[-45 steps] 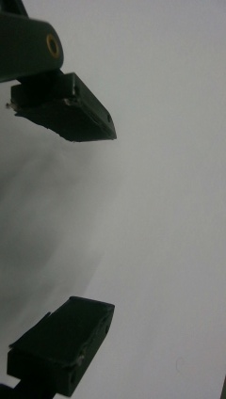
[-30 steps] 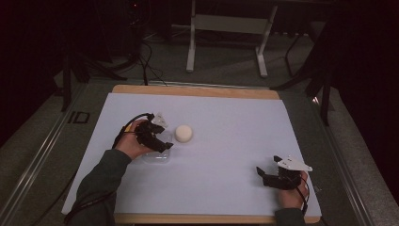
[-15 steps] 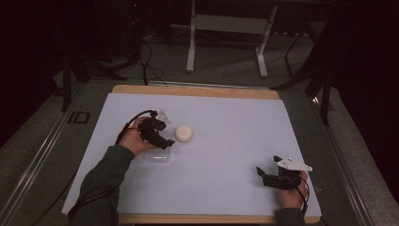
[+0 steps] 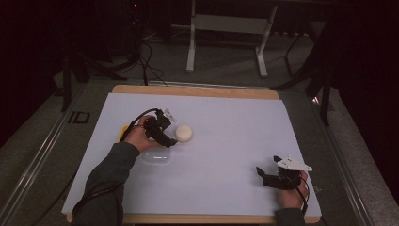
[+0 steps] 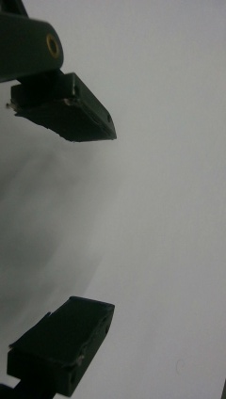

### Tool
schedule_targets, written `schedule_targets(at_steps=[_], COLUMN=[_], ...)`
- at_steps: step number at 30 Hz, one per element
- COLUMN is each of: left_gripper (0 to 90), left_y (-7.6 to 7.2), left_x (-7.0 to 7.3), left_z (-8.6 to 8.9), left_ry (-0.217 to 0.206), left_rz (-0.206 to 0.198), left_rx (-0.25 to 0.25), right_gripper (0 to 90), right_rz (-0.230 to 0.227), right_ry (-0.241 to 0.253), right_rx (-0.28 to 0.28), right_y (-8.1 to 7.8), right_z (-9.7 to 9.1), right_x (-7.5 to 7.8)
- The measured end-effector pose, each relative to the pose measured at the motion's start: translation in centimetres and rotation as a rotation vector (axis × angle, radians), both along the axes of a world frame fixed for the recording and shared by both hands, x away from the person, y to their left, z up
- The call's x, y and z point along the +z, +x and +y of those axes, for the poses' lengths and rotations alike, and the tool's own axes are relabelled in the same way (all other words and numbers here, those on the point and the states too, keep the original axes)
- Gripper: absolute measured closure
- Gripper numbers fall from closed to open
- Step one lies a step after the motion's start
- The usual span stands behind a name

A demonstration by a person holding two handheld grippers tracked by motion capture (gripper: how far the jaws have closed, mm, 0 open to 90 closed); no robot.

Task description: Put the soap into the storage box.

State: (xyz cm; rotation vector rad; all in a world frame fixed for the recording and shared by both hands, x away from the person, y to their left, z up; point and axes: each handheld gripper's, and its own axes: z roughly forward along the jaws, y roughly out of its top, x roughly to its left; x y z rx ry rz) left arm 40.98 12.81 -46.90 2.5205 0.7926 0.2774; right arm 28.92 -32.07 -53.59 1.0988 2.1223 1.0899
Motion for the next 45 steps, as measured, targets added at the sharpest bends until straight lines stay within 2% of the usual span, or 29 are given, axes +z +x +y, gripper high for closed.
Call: schedule_targets(at_steps=[7,8,13,21,29,31,45], left_gripper=[22.5,22.4,20.7,15.2,14.6,14.3,13.8], left_y=[0.8,1.0,1.5,2.2,2.8,3.2,4.5], left_x=[-0.2,-0.2,-0.4,-0.5,-0.8,-0.9,-1.8], left_z=[-0.8,-1.0,-1.6,-2.3,-2.9,-3.4,-5.1], left_ry=[0.017,0.032,0.051,0.052,0.048,0.063,0.085], left_rz=[0.027,0.034,0.046,0.063,0.082,0.088,0.115], left_rx=[0.009,0.013,0.021,0.038,0.047,0.048,0.060], right_gripper=[14.5,14.5,14.5,14.5,14.5,14.5,14.5], right_rz=[0.001,0.001,0.001,0.001,0.001,0.001,0.001], right_ry=[-0.002,-0.003,-0.001,-0.001,-0.002,0.000,-0.001], right_rx=[0.002,0.002,0.002,0.002,0.004,0.003,0.006], right_y=[0.0,0.0,0.0,0.0,0.0,0.0,0.0], right_z=[0.0,0.0,0.0,0.0,0.0,0.0,0.0], right_x=[0.0,0.0,0.0,0.0,0.0,0.0,0.0])
